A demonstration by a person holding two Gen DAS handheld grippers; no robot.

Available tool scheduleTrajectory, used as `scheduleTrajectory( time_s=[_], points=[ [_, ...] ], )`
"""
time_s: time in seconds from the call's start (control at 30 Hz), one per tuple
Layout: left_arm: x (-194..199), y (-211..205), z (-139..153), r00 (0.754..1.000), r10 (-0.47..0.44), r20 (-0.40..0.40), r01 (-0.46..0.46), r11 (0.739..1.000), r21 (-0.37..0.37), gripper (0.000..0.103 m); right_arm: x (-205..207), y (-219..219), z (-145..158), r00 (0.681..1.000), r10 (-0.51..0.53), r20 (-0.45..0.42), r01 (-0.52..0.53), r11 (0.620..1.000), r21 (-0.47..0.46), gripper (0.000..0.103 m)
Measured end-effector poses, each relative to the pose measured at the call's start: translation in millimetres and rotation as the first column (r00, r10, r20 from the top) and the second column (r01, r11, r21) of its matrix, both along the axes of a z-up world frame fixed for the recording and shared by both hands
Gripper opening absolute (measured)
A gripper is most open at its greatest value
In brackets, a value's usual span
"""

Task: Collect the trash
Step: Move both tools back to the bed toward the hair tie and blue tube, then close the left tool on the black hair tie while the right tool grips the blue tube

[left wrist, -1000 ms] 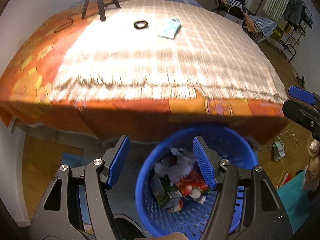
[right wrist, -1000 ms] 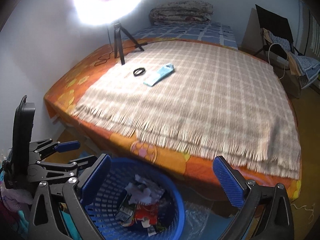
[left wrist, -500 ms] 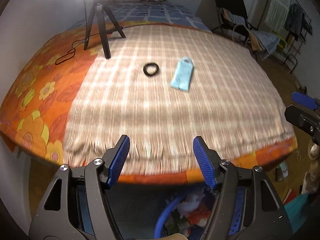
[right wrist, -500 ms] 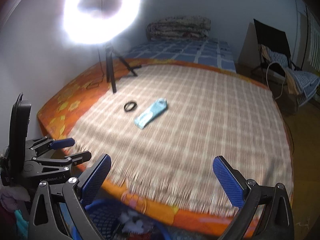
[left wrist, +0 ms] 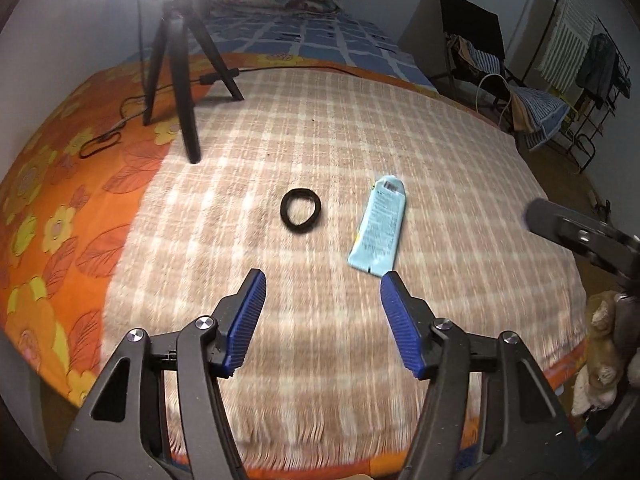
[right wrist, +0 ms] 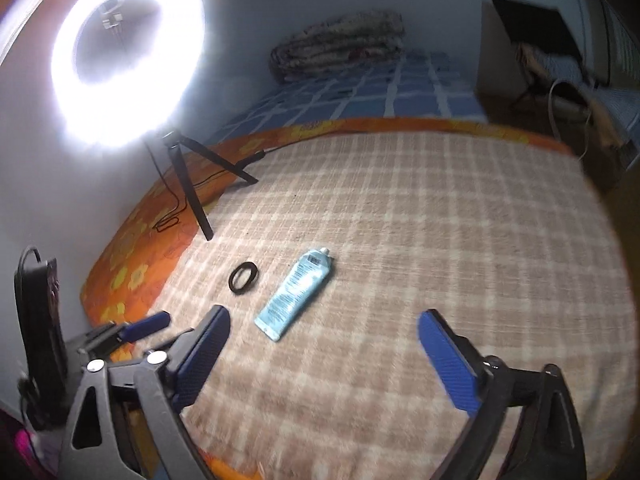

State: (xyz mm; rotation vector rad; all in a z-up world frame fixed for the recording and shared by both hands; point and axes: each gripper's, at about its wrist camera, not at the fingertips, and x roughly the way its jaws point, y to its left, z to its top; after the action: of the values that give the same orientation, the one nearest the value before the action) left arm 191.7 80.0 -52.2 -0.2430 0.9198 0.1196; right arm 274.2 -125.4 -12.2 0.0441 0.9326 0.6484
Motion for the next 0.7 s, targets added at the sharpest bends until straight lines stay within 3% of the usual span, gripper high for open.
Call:
scheduleTrajectory(
  time_s=[0.13, 0.27, 0.33, 0.5, 0.7],
  points=[
    [20.7, 3.1, -7.3, 1.000, -0.007, -0.008, 0.008, 1.000, 0.006, 0.052, 26.8, 16.4, -18.0, 0.996, 0.009, -0.084, -0.006, 0.999, 0.035, 0.088],
    [37.4, 13.1, -14.5, 1.000, 0.014, -0.001, -0.014, 1.000, -0.010, 0.050, 45.0, 29.4, -35.0, 0.988, 0.019, -0.151, -0.011, 0.999, 0.052, 0.069],
    [44.8, 17.6, -19.1, 1.000, 0.019, -0.005, -0.019, 1.000, -0.023, 0.043, 53.9, 34.2, -44.0, 0.983, 0.015, -0.182, -0.002, 0.998, 0.068, 0.068],
    [58.5, 23.8, -30.5, 0.999, 0.026, -0.019, -0.027, 0.998, -0.053, 0.042, 70.3, 42.8, -58.5, 0.974, 0.004, -0.227, 0.017, 0.996, 0.091, 0.061],
    [70.2, 24.8, -40.8, 0.999, 0.014, -0.035, -0.015, 0.999, -0.039, 0.042, 80.8, 52.8, -70.3, 0.971, -0.015, -0.237, 0.032, 0.997, 0.070, 0.060]
  ],
)
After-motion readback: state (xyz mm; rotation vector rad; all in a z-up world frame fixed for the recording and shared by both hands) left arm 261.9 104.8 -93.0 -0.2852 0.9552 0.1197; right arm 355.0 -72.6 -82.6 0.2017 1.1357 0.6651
